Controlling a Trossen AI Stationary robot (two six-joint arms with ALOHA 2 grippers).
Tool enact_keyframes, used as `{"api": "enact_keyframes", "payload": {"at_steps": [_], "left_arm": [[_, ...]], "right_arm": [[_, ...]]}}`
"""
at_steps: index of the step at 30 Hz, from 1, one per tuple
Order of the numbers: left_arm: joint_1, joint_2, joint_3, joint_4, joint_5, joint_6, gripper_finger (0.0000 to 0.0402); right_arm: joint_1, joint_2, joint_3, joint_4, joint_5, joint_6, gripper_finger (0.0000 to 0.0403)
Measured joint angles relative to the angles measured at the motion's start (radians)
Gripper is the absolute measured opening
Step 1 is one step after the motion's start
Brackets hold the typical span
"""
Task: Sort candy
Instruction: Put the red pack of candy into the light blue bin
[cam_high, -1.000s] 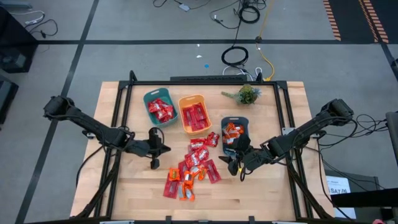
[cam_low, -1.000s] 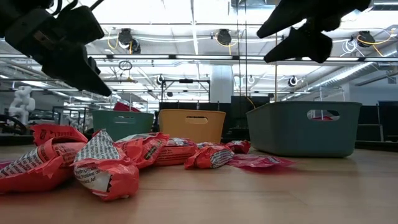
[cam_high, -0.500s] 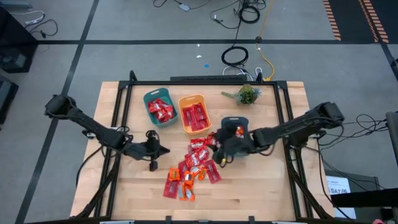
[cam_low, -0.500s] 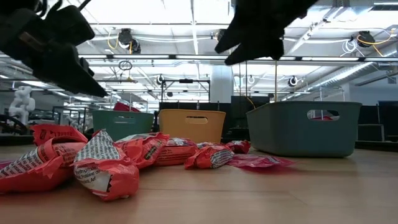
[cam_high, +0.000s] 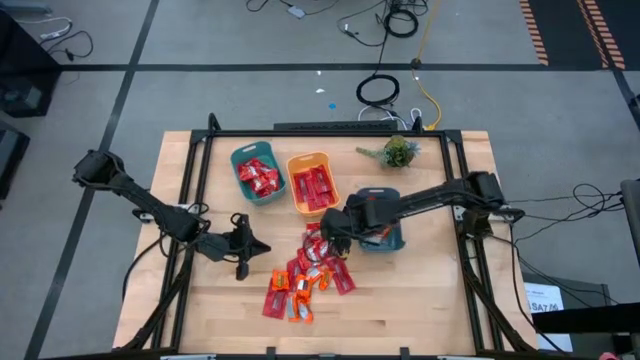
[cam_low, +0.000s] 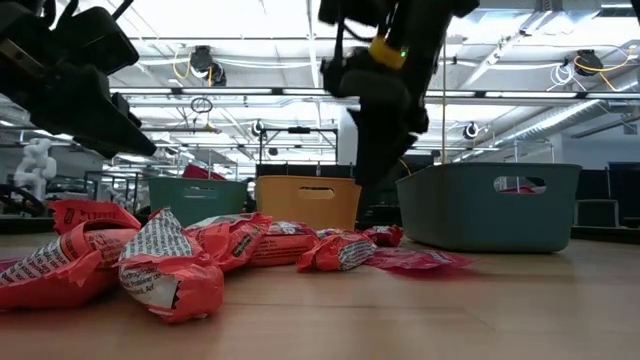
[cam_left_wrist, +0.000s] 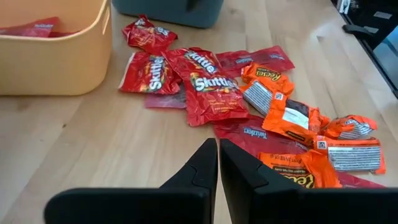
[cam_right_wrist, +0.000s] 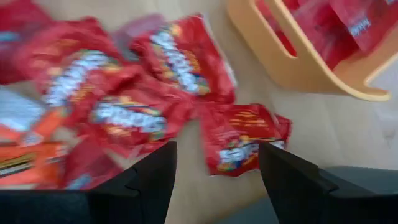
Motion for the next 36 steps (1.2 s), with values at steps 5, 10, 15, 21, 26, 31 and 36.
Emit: {"api": "enact_keyframes", "payload": {"at_steps": [5, 10, 15, 21, 26, 31, 36], "left_arm": [[-0.014, 0.0, 0.0, -0.007, 0.004, -0.019, 0.0028], [-0.031, 0.0, 0.0, -0.007, 0.002, -0.019, 0.0028], [-0.041, 0.0, 0.0, -0.007, -0.001, -0.02, 0.0028], [-0.05, 0.0, 0.0, -0.009, -0.002, -0.027, 0.0028], [-0.05, 0.0, 0.0, -0.009, -0.005, -0.029, 0.0028], [-0.05, 0.0, 0.0, -0.011, -0.005, -0.038, 0.0028], [-0.05, 0.0, 0.0, -0.011, -0.005, -0.037, 0.0028]], "right_arm": [[-0.06, 0.026, 0.0, 0.003, -0.027, -0.033, 0.0217], [-0.11, 0.025, 0.0, 0.003, -0.077, -0.069, 0.0217], [-0.137, 0.036, 0.0, 0.012, -0.126, -0.107, 0.0217], [-0.137, 0.085, 0.0, 0.018, -0.128, -0.144, 0.0217], [-0.137, 0.13, 0.001, 0.028, -0.122, -0.17, 0.0217], [-0.137, 0.172, 0.003, 0.026, -0.119, -0.186, 0.0214], [-0.134, 0.184, 0.005, 0.031, -0.123, -0.192, 0.0186]]}}
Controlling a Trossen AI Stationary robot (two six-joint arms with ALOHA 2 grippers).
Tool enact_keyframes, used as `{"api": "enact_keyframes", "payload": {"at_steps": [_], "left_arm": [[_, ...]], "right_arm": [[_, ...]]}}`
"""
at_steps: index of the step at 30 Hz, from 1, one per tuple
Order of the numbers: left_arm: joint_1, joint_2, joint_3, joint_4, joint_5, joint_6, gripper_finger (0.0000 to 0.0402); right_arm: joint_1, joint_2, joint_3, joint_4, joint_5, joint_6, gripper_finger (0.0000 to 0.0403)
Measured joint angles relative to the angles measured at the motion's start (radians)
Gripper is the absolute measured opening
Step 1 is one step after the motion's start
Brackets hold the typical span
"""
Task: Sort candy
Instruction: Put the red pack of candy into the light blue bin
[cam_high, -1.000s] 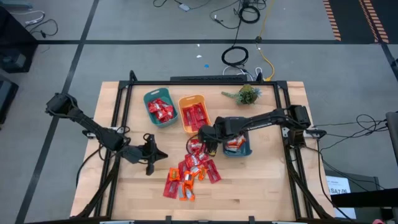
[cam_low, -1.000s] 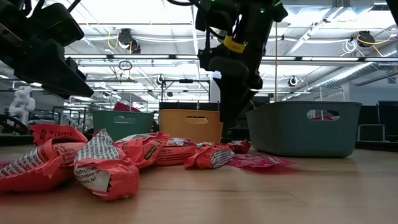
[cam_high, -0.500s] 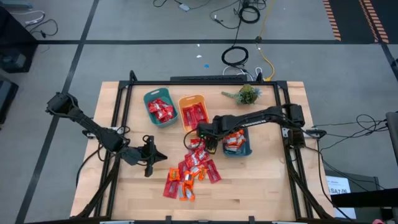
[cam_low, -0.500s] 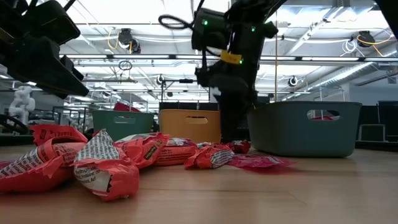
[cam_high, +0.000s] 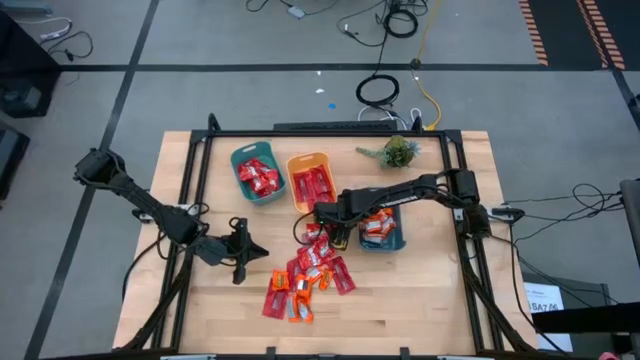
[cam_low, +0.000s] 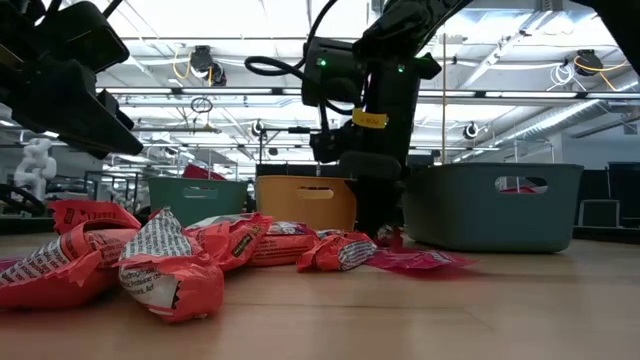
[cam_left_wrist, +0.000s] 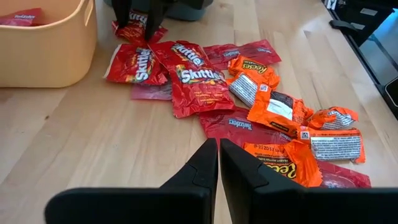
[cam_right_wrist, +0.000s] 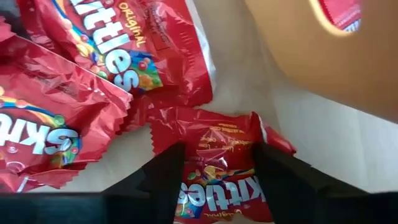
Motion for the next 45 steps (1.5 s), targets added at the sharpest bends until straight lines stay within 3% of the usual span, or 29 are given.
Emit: {"api": "enact_keyframes", "payload": {"at_steps": [12, 19, 26, 30, 33, 45], "left_arm": [[0.0, 0.0, 0.0, 0.0, 0.0, 0.0, 0.0028], [0.0, 0.0, 0.0, 0.001, 0.0, -0.001, 0.0028], [0.0, 0.0, 0.0, 0.001, 0.0, -0.001, 0.0028], [0.0, 0.0, 0.0, 0.001, 0.0, 0.0, 0.0028], [0.0, 0.0, 0.0, 0.001, 0.0, 0.0, 0.0028], [0.0, 0.0, 0.0, 0.004, 0.0, 0.0, 0.0028]], "right_arm": [[0.002, -0.016, 0.093, -0.1, -0.031, -0.004, 0.0013], [0.02, -0.019, 0.246, -0.29, -0.027, -0.003, 0.0008], [0.05, -0.021, 0.388, -0.367, -0.019, -0.024, 0.0002], [0.065, -0.021, 0.469, -0.376, 0.059, -0.056, 0.0001], [0.061, -0.023, 0.521, -0.314, 0.094, -0.082, 0.0001], [-0.031, 0.057, 0.541, 0.286, 0.06, -0.245, 0.0]]}}
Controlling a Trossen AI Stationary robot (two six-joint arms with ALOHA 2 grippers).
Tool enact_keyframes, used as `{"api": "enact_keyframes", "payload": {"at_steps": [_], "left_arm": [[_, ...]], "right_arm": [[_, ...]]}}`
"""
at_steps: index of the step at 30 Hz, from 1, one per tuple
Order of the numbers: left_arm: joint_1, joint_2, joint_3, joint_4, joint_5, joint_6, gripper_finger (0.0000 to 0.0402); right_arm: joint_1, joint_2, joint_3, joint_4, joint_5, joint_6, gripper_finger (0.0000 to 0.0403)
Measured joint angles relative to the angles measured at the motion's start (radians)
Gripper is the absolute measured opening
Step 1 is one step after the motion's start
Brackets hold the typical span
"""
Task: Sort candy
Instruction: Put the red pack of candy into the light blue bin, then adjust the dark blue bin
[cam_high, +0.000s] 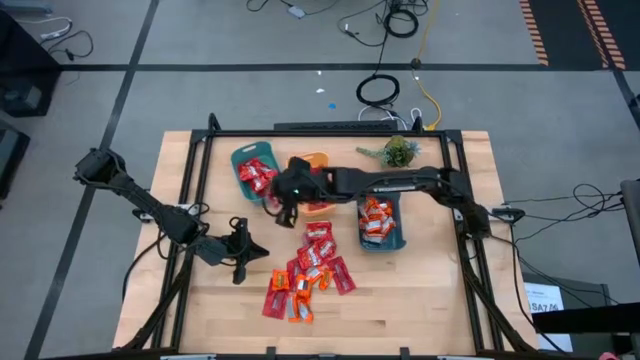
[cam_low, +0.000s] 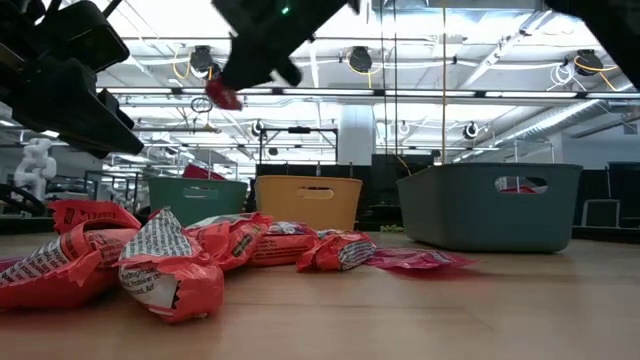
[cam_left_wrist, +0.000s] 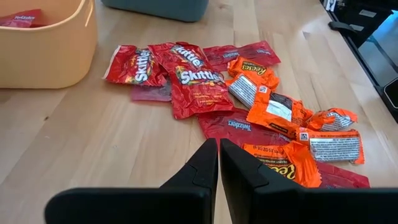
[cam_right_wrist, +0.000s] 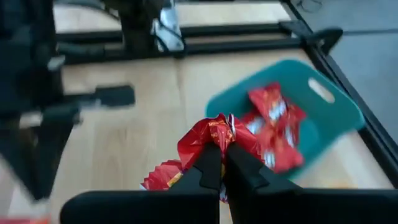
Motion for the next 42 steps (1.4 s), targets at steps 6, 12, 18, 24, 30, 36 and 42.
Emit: {"api": "enact_keyframes", "payload": {"at_steps": [6, 12, 18, 24, 30, 36, 42], "left_arm": [[0.0, 0.0, 0.0, 0.0, 0.0, 0.0, 0.0028], [0.0, 0.0, 0.0, -0.002, 0.0, 0.001, 0.0028], [0.0, 0.0, 0.0, -0.004, 0.001, 0.0, 0.0028], [-0.001, 0.0, 0.0, -0.003, 0.001, -0.001, 0.0028], [-0.001, 0.0, 0.0, -0.003, 0.003, -0.001, 0.0028], [-0.002, 0.0, 0.0, -0.003, 0.006, -0.002, 0.0028], [-0.002, 0.0, 0.0, -0.003, 0.006, 0.0, 0.0028]], "right_arm": [[-0.066, 0.155, 0.19, 0.026, -0.032, -0.002, 0.0], [-0.107, 0.335, 0.407, 0.031, -0.039, -0.001, 0.0], [-0.136, 0.398, 0.397, 0.061, -0.034, 0.027, 0.0022], [-0.15, 0.406, 0.397, 0.066, -0.032, 0.035, 0.0069], [-0.149, 0.398, 0.397, 0.076, -0.033, 0.033, 0.0129], [-0.149, 0.398, 0.397, 0.05, -0.039, 0.048, 0.0174], [-0.149, 0.381, 0.397, -0.001, -0.064, 0.045, 0.0195]]}}
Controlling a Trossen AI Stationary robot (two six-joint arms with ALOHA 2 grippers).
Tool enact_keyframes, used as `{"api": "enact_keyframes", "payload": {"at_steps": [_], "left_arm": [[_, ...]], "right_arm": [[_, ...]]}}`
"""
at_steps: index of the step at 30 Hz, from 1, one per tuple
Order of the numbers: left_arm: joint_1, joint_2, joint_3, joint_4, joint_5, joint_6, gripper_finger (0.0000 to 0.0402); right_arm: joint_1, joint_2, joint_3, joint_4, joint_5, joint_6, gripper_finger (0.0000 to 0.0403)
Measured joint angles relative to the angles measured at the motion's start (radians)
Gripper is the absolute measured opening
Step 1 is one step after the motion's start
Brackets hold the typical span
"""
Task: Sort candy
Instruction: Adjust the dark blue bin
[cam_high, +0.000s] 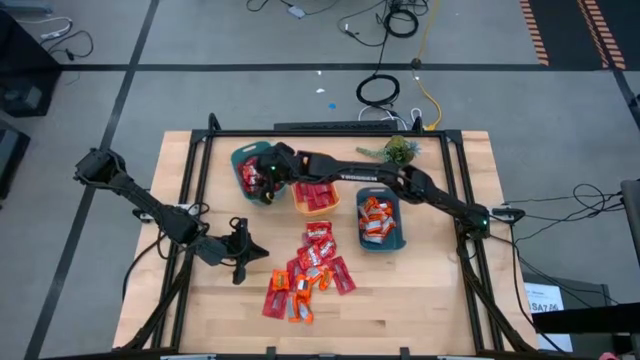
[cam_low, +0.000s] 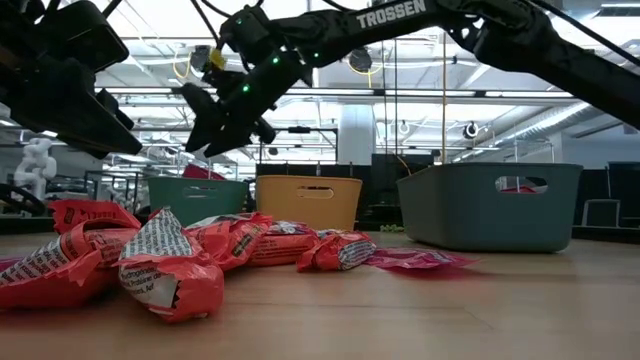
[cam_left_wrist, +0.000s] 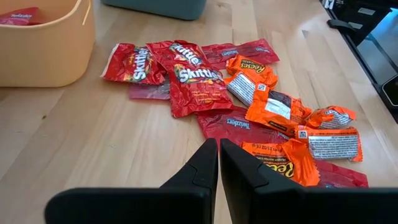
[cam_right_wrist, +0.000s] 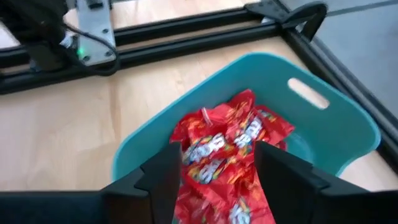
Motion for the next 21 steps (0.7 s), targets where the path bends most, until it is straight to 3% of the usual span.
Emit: {"api": "enact_keyframes", "payload": {"at_steps": [15, 21], "left_arm": [[0.0, 0.0, 0.0, -0.001, -0.027, 0.026, 0.0028], [0.0, 0.0, 0.0, -0.005, -0.027, 0.019, 0.0028]], "right_arm": [[0.042, -0.113, 0.0, -0.369, -0.056, -0.05, 0.0193], [0.085, -0.136, 0.0, -0.41, -0.049, -0.053, 0.0192]]}}
